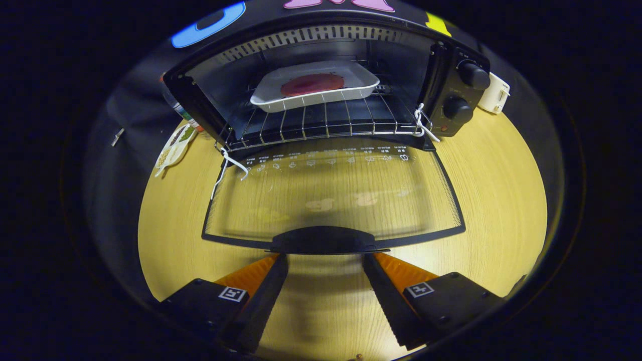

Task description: Open the toaster oven, put the food inside, and close the toaster oven door.

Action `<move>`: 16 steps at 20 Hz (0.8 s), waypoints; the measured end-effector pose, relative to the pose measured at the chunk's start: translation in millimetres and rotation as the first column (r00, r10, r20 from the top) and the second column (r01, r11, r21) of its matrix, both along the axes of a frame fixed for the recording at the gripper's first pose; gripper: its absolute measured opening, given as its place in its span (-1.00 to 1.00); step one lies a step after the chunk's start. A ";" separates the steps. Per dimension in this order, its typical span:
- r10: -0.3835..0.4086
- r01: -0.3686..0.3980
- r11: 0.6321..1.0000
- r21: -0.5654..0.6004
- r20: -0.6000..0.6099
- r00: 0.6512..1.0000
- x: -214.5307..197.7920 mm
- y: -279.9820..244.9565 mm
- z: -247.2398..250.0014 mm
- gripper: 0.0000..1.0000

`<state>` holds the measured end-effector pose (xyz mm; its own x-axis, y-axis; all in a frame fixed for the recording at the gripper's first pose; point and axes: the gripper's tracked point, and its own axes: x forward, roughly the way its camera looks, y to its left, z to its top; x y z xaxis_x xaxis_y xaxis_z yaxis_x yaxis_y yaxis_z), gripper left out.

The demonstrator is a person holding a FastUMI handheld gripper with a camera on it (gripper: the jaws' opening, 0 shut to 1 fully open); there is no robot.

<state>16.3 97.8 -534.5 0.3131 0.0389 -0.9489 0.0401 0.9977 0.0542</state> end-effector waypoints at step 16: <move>-0.018 -0.016 0.991 0.132 0.248 0.969 6.9 17.9 100.5 0.98</move>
<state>23.3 115.7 -434.0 0.5381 0.1583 -0.8279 0.0098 0.9810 0.1939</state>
